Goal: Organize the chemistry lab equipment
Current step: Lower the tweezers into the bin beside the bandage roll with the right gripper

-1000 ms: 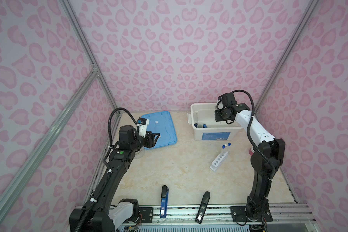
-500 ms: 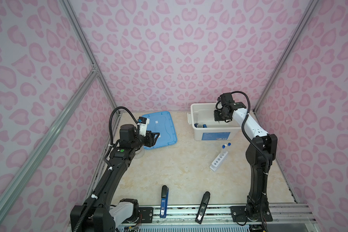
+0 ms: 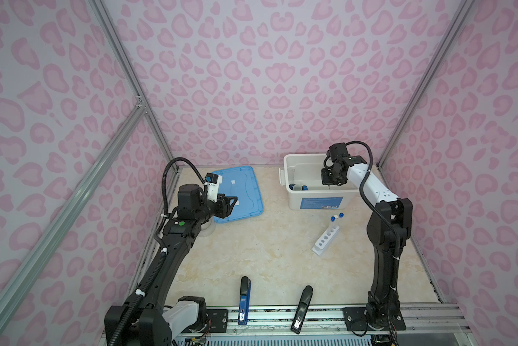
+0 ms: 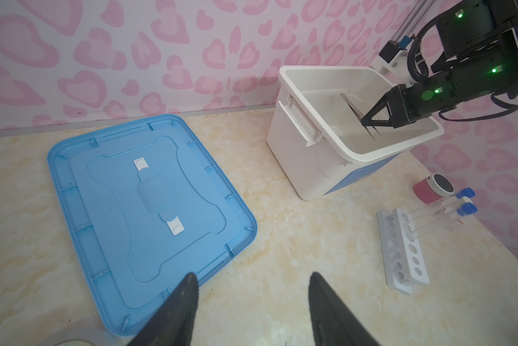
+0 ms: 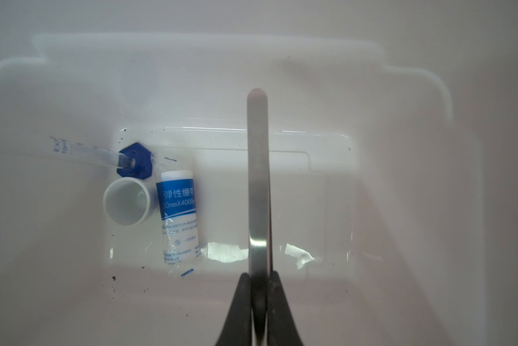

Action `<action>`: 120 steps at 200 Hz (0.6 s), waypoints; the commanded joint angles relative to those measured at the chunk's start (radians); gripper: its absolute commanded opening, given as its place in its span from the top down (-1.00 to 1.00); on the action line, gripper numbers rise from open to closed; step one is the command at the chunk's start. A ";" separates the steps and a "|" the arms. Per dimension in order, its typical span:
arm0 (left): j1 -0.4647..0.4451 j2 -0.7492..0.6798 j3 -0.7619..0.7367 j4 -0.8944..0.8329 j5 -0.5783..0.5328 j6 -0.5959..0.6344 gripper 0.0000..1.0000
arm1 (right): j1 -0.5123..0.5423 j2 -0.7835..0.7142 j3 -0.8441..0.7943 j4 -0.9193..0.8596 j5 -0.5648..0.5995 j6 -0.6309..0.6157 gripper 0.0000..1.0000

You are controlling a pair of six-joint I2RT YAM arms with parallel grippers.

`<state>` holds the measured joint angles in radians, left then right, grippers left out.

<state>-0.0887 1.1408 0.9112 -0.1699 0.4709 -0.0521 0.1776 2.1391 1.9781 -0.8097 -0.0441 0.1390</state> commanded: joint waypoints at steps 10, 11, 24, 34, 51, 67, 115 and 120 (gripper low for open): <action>0.000 -0.009 -0.002 0.011 -0.008 -0.003 -0.22 | -0.019 0.021 -0.013 0.045 0.001 0.018 0.86; 0.000 -0.010 -0.003 0.011 -0.008 -0.003 -0.22 | -0.020 0.021 -0.014 0.046 0.000 0.020 0.86; 0.000 -0.012 -0.012 0.014 -0.009 -0.008 -0.22 | -0.032 0.027 -0.019 0.055 -0.012 0.028 0.85; 0.000 -0.016 -0.016 0.014 -0.009 -0.011 -0.22 | -0.036 0.031 -0.023 0.064 -0.012 0.028 0.85; 0.000 -0.022 -0.026 0.018 -0.015 -0.013 -0.22 | -0.040 0.041 -0.021 0.068 -0.013 0.028 0.85; -0.001 -0.026 -0.031 0.018 -0.018 -0.015 -0.22 | -0.039 0.056 -0.015 0.069 -0.010 0.028 0.85; -0.001 -0.032 -0.052 0.024 -0.023 -0.022 -0.22 | -0.041 0.095 0.002 0.073 -0.001 0.030 0.85; 0.000 -0.032 -0.051 0.024 -0.022 -0.022 -0.22 | -0.041 0.098 0.005 0.073 0.001 0.030 0.85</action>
<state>-0.0887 1.1149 0.8639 -0.1696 0.4530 -0.0647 0.1387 2.2177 1.9728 -0.7547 -0.0559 0.1650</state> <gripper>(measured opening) 0.611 0.077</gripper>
